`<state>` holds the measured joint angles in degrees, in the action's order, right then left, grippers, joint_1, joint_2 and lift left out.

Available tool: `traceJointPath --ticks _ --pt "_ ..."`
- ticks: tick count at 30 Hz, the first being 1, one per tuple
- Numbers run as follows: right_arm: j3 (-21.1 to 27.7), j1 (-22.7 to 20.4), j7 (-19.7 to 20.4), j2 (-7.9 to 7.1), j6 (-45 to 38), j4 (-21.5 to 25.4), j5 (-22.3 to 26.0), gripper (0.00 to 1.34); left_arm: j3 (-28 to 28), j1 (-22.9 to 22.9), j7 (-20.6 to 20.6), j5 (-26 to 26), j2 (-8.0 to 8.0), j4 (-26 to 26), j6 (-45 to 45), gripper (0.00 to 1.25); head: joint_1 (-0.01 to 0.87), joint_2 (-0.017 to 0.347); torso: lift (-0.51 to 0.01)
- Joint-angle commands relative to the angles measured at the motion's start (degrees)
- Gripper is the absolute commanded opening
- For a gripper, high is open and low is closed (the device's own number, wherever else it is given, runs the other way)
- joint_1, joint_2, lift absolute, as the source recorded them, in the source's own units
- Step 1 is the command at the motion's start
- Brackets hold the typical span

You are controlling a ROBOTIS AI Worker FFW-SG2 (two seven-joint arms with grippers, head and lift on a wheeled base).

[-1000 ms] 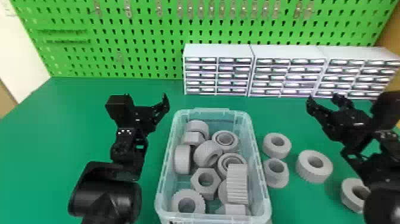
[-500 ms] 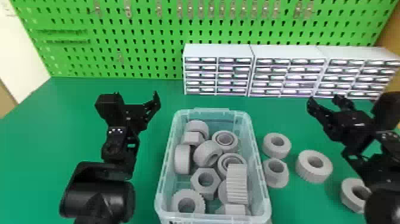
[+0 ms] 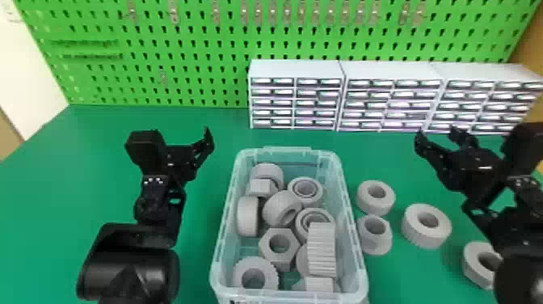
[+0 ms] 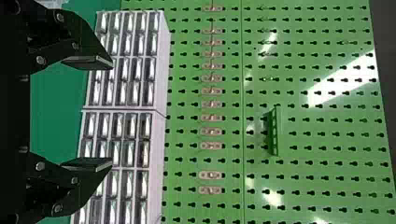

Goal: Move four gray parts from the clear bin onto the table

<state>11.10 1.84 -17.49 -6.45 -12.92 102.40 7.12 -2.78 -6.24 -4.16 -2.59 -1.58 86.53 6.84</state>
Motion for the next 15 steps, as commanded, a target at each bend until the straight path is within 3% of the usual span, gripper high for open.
traceJointPath --ticks 1,15 --pt "0.15 -0.17 0.0 0.03 0.0 -0.01 0.0 0.81 -0.39 0.0 0.03 -0.13 0.0 0.04 -0.86 1.15 0.693 0.072 -0.052" --pt "-0.2 0.27 0.0 -0.23 -0.09 -0.18 0.0 0.81 -0.56 -0.09 0.03 -0.13 0.0 0.48 -1.39 1.15 0.693 0.072 -0.052"
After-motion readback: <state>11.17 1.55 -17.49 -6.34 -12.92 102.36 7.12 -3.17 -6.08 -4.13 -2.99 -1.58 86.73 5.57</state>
